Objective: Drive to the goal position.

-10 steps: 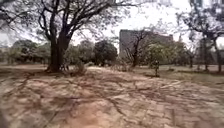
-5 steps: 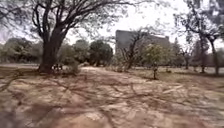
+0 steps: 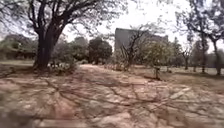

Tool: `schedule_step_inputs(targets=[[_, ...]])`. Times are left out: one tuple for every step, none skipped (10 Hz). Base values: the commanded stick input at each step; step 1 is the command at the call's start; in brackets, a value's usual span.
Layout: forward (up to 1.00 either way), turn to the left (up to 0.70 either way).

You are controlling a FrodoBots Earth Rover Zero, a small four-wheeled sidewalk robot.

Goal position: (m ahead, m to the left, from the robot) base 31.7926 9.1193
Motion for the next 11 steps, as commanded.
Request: schedule_step_inputs(targets=[[0.70,0.26],[0.70,0.09],[0.70,0.00],[0.70,0.00],[0.70,0.00],[0.70,0.00],[0.70,0.00],[0.70,0.00],[0.70,0.00],[0.70,0.00],[0.70,0.00]])
